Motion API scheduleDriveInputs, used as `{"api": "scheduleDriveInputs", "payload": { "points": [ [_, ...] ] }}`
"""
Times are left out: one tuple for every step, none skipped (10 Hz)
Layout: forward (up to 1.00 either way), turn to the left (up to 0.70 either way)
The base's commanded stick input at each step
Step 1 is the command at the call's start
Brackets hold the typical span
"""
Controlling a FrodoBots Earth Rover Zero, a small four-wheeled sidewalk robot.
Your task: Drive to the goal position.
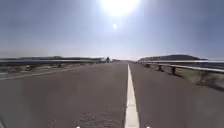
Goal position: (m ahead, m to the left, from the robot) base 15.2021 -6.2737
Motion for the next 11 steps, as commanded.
{"api": "scheduleDriveInputs", "payload": {
  "points": [
    [0.70,0.00],
    [0.70,0.00],
    [0.70,0.00],
    [0.70,0.00],
    [0.70,0.00],
    [0.70,0.00],
    [0.70,0.00],
    [0.70,0.00],
    [0.70,0.00],
    [0.70,0.00],
    [0.70,0.00]
  ]
}}
